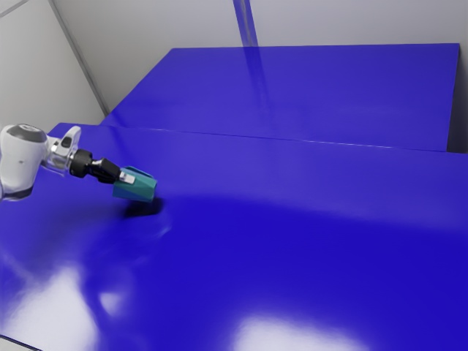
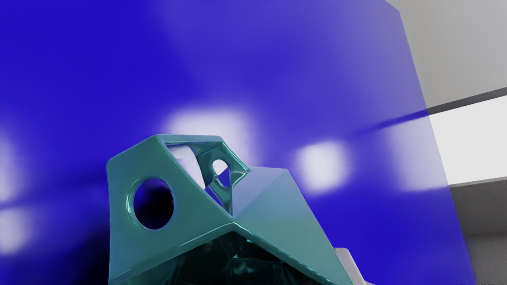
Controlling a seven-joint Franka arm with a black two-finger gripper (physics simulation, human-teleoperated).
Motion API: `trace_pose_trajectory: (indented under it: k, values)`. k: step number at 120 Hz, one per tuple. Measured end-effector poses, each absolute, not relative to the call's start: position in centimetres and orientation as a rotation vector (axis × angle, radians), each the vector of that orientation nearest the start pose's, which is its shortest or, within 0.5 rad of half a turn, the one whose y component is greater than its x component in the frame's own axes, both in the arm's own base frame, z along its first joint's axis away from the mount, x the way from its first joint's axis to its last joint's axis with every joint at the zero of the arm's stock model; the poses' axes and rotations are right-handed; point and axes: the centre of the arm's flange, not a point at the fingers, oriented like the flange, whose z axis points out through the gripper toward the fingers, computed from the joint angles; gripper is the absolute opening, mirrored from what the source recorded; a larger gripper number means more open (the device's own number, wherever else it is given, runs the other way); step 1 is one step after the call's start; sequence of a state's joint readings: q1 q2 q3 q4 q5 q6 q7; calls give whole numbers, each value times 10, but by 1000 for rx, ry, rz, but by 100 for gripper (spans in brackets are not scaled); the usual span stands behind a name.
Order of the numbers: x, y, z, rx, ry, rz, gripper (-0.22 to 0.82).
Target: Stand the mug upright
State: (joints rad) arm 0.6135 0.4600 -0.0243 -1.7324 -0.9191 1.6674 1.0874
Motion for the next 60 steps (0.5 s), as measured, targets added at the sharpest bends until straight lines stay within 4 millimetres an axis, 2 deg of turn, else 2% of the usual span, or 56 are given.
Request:
trace_pose_trajectory:
  k: [12, 28, 60]
  values:
    - [560, 272, 341, 2184, -196, 399, -17]
    - [571, 243, 370, 2237, -289, 396, -18]
    - [573, 191, 411, 2390, -422, 356, -18]
